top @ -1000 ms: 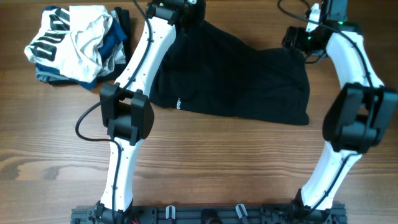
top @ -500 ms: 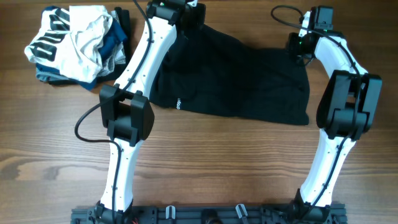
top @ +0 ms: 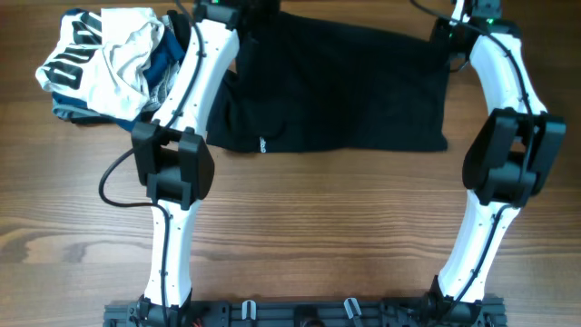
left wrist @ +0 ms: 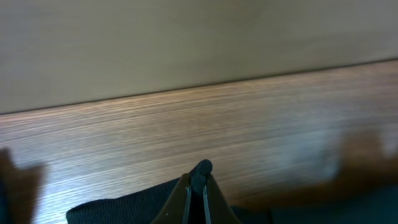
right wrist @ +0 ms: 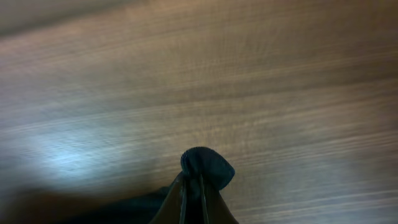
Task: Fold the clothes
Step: 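Fold the top edge down toward the bottom with both grippers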
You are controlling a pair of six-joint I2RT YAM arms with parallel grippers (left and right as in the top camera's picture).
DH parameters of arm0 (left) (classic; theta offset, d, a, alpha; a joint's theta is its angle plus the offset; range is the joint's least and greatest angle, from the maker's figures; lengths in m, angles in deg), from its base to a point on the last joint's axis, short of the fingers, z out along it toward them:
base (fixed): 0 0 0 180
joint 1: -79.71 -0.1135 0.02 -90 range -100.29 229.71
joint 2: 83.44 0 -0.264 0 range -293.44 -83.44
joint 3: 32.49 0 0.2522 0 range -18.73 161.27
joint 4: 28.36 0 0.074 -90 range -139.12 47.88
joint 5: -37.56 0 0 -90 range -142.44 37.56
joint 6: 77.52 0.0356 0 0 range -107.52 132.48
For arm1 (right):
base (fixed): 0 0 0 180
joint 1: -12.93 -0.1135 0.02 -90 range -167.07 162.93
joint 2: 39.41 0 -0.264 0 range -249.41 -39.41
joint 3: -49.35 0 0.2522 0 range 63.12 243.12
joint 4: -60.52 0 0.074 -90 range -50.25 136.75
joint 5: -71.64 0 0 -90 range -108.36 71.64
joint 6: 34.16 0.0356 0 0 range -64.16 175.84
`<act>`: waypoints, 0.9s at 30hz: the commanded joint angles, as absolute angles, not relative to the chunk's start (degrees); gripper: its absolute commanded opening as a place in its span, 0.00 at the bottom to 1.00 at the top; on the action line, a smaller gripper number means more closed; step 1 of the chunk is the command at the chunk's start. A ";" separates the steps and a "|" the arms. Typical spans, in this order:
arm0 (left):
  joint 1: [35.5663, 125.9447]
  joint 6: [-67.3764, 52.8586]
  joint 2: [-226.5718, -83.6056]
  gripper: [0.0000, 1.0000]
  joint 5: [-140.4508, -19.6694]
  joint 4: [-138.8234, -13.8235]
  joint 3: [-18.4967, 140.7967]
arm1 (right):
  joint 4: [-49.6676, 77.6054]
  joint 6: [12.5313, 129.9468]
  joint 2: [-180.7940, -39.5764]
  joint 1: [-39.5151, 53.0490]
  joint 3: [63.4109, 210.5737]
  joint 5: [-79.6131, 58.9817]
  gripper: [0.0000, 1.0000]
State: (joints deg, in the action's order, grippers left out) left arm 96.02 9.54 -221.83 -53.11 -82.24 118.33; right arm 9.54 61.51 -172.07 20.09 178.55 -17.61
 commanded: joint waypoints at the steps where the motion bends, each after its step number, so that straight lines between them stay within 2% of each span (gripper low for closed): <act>1: 94.91 8.77 -219.60 0.04 -51.71 -82.87 119.62 | 4.63 60.33 -165.91 20.68 182.12 -20.29 0.04; 5: 96.28 8.80 -219.29 0.04 -51.69 -88.42 119.62 | -6.52 60.38 -161.32 20.90 182.16 -18.76 0.04; 12: 97.84 8.80 -219.18 0.04 -51.65 -108.03 119.62 | -22.98 60.51 -160.60 21.86 181.85 -17.63 0.04; 19: 97.12 8.75 -219.18 0.04 -50.92 -120.97 119.60 | -22.63 60.51 -161.91 21.97 181.00 -15.31 0.04; 27: 95.78 4.66 -219.18 0.04 -43.34 -118.89 119.60 | -13.10 60.51 -165.34 22.32 179.76 -15.33 0.04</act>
State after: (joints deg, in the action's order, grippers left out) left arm 97.73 7.66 -221.76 -48.74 -119.87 118.61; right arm -14.28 60.88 -163.05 21.60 180.52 -14.68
